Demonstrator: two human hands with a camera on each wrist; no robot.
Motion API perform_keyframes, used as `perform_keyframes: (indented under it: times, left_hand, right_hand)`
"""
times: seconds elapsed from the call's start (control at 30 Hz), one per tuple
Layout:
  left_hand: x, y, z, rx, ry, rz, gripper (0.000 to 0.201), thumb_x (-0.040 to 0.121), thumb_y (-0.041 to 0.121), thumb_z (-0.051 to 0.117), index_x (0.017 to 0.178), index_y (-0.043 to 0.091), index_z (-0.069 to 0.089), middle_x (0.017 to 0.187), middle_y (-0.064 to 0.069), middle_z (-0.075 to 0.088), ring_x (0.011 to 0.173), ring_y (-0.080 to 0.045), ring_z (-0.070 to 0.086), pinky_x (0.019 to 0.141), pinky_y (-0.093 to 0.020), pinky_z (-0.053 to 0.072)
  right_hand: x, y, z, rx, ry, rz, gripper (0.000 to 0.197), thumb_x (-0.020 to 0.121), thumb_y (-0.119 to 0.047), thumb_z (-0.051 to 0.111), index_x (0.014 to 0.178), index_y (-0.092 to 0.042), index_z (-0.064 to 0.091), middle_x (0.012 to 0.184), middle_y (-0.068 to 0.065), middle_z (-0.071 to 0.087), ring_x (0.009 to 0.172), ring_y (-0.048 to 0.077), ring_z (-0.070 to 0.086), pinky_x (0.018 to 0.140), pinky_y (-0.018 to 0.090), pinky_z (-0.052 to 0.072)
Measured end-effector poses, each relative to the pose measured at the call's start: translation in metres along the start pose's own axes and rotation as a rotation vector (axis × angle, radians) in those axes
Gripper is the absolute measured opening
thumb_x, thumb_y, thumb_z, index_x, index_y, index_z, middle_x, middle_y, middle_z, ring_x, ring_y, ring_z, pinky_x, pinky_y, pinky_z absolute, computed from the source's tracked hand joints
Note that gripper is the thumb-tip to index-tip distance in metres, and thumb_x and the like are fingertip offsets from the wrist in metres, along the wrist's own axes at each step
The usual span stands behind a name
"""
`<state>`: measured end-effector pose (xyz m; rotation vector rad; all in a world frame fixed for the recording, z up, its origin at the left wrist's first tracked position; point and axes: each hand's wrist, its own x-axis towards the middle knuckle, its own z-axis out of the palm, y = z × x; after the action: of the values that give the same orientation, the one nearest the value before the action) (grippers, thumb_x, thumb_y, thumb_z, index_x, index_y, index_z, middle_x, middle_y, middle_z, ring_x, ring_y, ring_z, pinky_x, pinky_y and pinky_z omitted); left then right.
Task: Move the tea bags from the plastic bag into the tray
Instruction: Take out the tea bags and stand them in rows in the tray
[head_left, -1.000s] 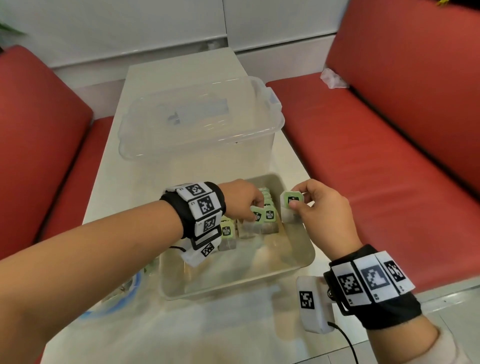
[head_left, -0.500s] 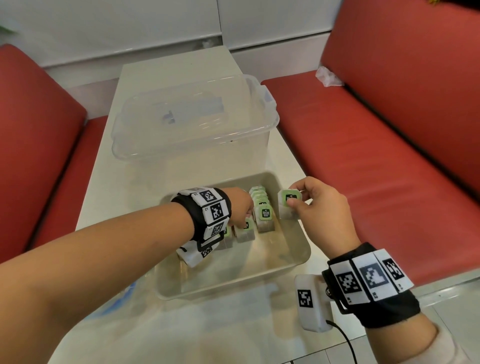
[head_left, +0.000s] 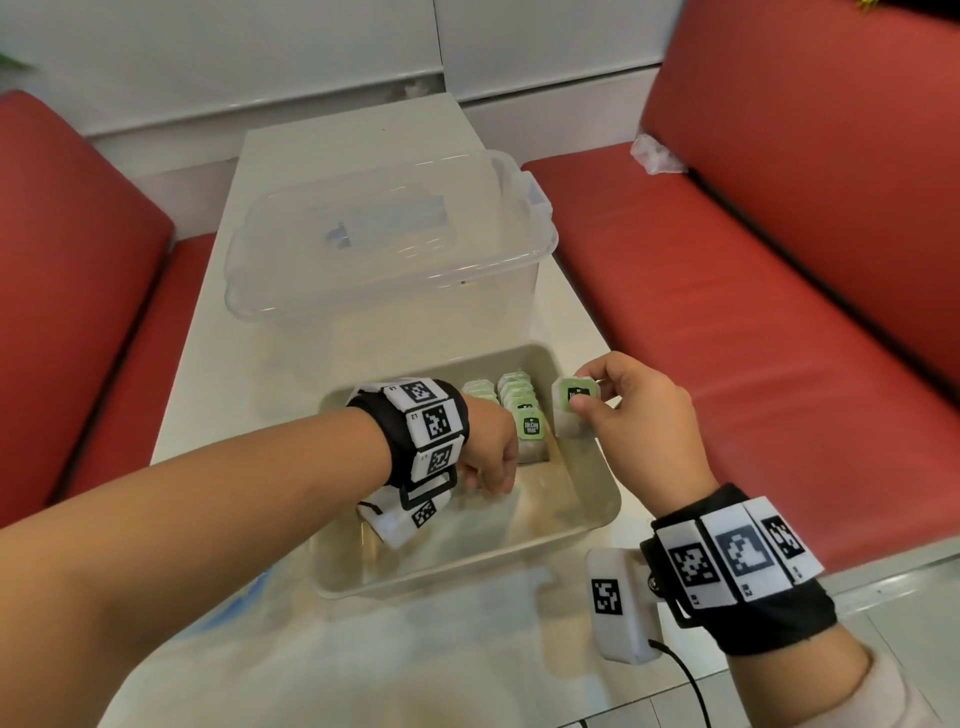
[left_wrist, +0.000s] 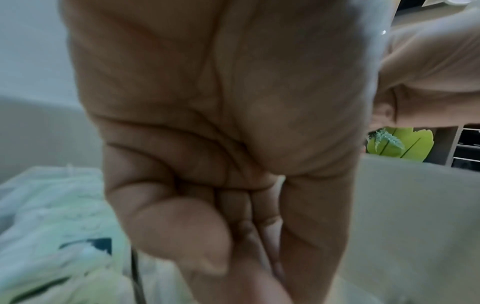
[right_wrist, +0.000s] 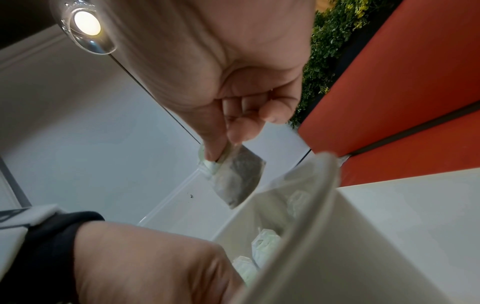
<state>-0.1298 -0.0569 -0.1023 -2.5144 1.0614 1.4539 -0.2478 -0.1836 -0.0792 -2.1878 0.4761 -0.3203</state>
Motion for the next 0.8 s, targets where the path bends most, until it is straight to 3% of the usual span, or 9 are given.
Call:
perform_keyframes:
  times: [0.13,0.23,0.37,0.47,0.6,0.7,0.8]
  left_hand:
    - [0.008,-0.003,0.007,0.019,-0.003,-0.048,0.027,0.085,0.008,0.063,0.111,0.012,0.066,0.069,0.008,0.060,0.047,-0.001,0.057,0.046,-0.010,0.047]
    - [0.008,-0.005,0.005,-0.001,0.019,-0.057,0.026,0.084,0.007,0.063,0.110,0.012,0.066,0.069,0.009,0.061,0.038,0.002,0.056,0.044,-0.009,0.046]
    - [-0.001,-0.005,-0.002,-0.063,0.005,-0.030,0.019,0.080,0.015,0.071,0.099,0.011,0.069,0.082,0.002,0.070,0.043,0.003,0.058,0.047,-0.011,0.046]
    - [-0.016,0.002,-0.017,-0.149,0.132,0.065,0.030,0.072,0.032,0.078,0.092,0.018,0.061,0.080,0.006,0.067,0.055,-0.002,0.058,0.051,-0.016,0.043]
    - [-0.029,0.016,-0.030,-0.208,0.366,0.249,0.032,0.071,0.035,0.079,0.083,0.030,0.050,0.072,0.014,0.055,0.060,-0.001,0.051,0.054,-0.014,0.040]
    - [-0.028,0.020,-0.029,-0.167,0.399,0.307,0.021,0.077,0.029,0.074,0.084,0.023,0.056,0.066,0.011,0.056,0.058,-0.004,0.056,0.054,-0.014,0.042]
    - [-0.024,0.015,-0.027,-0.134,0.386,0.266,0.013,0.082,0.026,0.069,0.090,0.021,0.059,0.069,0.006,0.065,0.059,-0.003,0.065,0.052,-0.015,0.048]
  right_hand:
    - [0.000,0.002,-0.002,-0.002,-0.001,0.003,0.015,0.082,-0.020,0.065,0.079,-0.032,0.057,0.078,-0.008,0.063,0.074,0.015,0.057,0.065,0.031,0.042]
    - [-0.001,0.004,-0.002,-0.003,0.000,0.005,0.015,0.081,-0.020,0.065,0.078,-0.032,0.058,0.078,-0.008,0.063,0.074,0.015,0.057,0.066,0.031,0.043]
    - [0.001,0.003,-0.002,-0.003,-0.007,0.003,0.013,0.081,-0.020,0.066,0.079,-0.031,0.059,0.076,-0.007,0.062,0.071,0.015,0.056,0.066,0.031,0.043]
    - [0.003,0.002,-0.002,-0.004,-0.028,0.011,0.013,0.079,-0.022,0.068,0.079,-0.031,0.059,0.073,-0.008,0.062,0.067,0.013,0.056,0.064,0.030,0.041]
    - [0.004,-0.001,0.002,-0.023,-0.066,0.023,0.014,0.076,-0.021,0.071,0.079,-0.029,0.061,0.069,-0.007,0.061,0.065,0.010,0.056,0.064,0.028,0.044]
    - [0.003,-0.002,0.003,-0.034,-0.093,0.028,0.014,0.076,-0.022,0.073,0.080,-0.028,0.061,0.070,-0.007,0.062,0.067,0.009,0.057,0.064,0.027,0.045]
    - [0.001,0.001,0.002,-0.028,-0.080,0.036,0.013,0.076,-0.026,0.073,0.082,-0.027,0.061,0.074,-0.011,0.064,0.073,0.007,0.059,0.065,0.026,0.042]
